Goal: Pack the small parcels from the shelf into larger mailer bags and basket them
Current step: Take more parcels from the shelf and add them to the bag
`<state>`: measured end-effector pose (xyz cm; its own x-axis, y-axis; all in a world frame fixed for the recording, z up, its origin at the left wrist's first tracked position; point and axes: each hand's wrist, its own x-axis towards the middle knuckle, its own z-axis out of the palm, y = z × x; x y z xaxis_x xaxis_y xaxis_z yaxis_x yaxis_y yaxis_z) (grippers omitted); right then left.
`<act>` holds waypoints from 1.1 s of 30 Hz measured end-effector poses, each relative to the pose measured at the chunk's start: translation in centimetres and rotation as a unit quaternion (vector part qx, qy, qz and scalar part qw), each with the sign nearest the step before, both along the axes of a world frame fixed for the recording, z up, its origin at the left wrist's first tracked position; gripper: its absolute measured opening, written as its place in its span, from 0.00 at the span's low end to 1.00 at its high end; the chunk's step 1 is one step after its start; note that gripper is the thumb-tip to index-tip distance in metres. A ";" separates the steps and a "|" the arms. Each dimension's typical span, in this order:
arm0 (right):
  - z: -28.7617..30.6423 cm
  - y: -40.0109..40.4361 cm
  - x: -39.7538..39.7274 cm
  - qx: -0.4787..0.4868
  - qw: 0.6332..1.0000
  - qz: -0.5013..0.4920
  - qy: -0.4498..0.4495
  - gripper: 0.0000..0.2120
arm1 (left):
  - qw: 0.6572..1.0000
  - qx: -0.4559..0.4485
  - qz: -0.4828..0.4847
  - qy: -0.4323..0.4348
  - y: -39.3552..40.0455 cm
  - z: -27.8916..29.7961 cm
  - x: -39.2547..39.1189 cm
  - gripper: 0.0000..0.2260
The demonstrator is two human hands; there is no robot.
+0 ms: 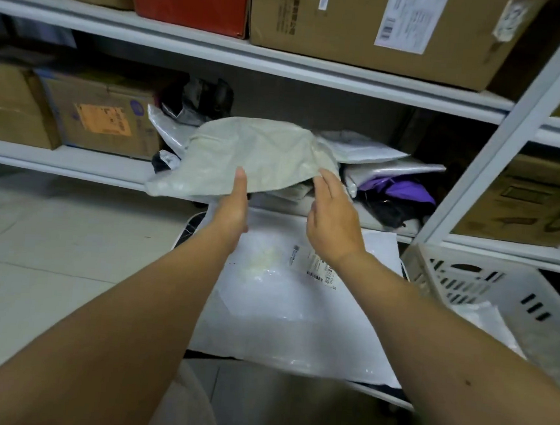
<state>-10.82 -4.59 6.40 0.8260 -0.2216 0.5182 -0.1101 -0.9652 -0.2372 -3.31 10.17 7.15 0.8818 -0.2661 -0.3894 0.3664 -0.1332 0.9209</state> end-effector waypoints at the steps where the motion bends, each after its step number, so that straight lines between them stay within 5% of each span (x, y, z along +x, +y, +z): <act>1: -1.1 0.2 -1.2 0.005 1.000 -0.001 0.008 0.24 | 1.000 0.012 0.017 0.016 0.0 0.0 -0.5 0.36; 6: -6.2 0.6 -8.0 0.053 0.995 -0.033 0.084 0.26 | 0.980 0.097 0.038 0.170 0.7 -1.0 -5.2 0.20; 10: -9.5 0.1 -12.9 0.074 0.987 -0.072 0.127 0.23 | 0.976 0.158 -0.085 0.119 1.5 -3.6 -9.7 0.19; 15: -12.0 -2.4 -17.2 0.081 0.970 -0.131 0.188 0.14 | 0.958 0.220 -0.102 0.153 1.2 -6.0 -11.2 0.14; 20: -11.6 -4.6 -18.4 0.095 0.944 -0.219 0.226 0.15 | 0.943 0.297 -0.144 0.036 -0.5 -6.4 -10.4 0.16; 25: -9.8 -4.1 -18.1 -0.008 0.925 -0.307 0.223 0.25 | 0.902 0.376 -0.157 -0.142 -1.3 -6.4 -9.4 0.07; 30: -9.1 -2.9 -13.6 -0.036 0.971 -0.223 0.074 0.25 | 0.830 0.462 -0.140 -0.280 -2.8 -7.1 -8.9 0.18; 33: -8.3 -2.5 -10.2 -0.027 0.976 -0.166 0.136 0.20 | 0.767 0.498 -0.171 -0.368 -4.0 -8.7 -8.0 0.22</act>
<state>-21.05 -7.08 -1.91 0.8222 -0.4786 0.3082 -0.4708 -0.8761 -0.1045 -11.32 6.20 -1.51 0.9054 -0.4241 0.0192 -0.4159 -0.8768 0.2412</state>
